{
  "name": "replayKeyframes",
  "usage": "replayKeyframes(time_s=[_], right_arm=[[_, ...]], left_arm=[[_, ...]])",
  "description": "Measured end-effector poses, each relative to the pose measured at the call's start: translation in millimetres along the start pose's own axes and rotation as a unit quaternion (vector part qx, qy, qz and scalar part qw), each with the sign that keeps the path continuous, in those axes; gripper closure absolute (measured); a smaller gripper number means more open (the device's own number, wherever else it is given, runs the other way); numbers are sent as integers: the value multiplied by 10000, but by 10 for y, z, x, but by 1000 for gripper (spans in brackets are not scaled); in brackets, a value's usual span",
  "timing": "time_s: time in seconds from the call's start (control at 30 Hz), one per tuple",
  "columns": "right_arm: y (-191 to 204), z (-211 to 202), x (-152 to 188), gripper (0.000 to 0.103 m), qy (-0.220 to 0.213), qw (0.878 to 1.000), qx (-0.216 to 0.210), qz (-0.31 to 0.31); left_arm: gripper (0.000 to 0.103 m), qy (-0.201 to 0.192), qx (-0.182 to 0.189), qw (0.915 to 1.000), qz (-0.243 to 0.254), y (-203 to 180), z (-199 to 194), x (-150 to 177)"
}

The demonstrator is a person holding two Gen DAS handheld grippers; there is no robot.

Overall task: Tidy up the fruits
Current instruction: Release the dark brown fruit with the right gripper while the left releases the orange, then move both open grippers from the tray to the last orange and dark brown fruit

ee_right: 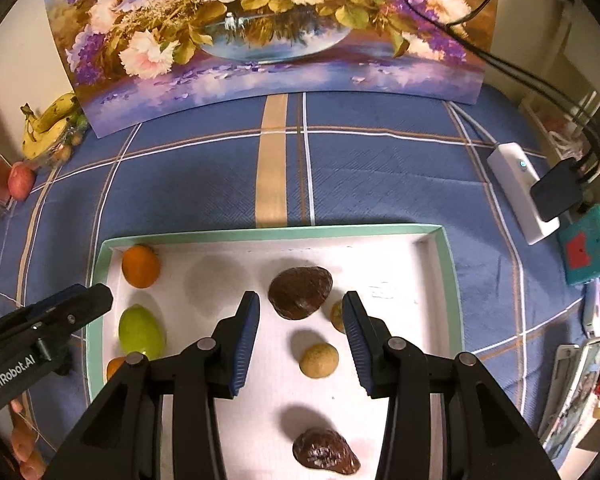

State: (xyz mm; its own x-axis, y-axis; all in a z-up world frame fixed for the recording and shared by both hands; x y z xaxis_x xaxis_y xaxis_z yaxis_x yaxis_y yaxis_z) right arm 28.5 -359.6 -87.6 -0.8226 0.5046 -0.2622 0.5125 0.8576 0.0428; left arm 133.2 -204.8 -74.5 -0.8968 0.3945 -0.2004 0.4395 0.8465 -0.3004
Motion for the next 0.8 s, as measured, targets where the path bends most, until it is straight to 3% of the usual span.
replayKeyframes(time_s=[0.07,0.13,0.2,0.27,0.47,0.57,0.63,0.8], right_arm=[[5,-43,11,59,-8,10000,45,2],[3,-91,31,59,-4,9999,128,21],[5,-128,39,50,-2,9998,195,48],[11,-175,46,30,-43,9996,280,54],[39,-304,111,20,-186,9990,385,135],[68,-370,154,18,-288,9988,325,241],[113,-392,182,7,-309,9989,241,263],[280,-410,291,7,-268,9992,202,193]], left_arm=[[56,-21,-77,10000,-31,36,-64,19],[43,-49,-182,9998,-73,78,-121,35],[30,-53,-321,9994,-84,129,-163,57],[21,-56,-458,9988,-132,210,-191,89],[2,-197,-694,9966,-406,500,-311,188],[0,-333,-762,9952,-513,640,-395,265],[0,-400,-855,9942,-521,719,-435,332],[0,-518,-1116,9906,-599,947,-521,486]])
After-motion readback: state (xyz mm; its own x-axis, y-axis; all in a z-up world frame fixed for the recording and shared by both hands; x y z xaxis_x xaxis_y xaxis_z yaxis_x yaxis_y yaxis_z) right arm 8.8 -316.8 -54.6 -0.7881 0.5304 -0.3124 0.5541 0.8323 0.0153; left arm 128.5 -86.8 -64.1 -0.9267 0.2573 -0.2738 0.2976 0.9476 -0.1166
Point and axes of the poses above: each gripper's, at about its wrist camera, not at the fingertips, and z roughly the way its jaws point, y to its left, x to its underside, the point moved 2 cm from there along z, roughly the way its jaws point, and after that the axes turned 8 degrees about y, right-handed, at the moved point
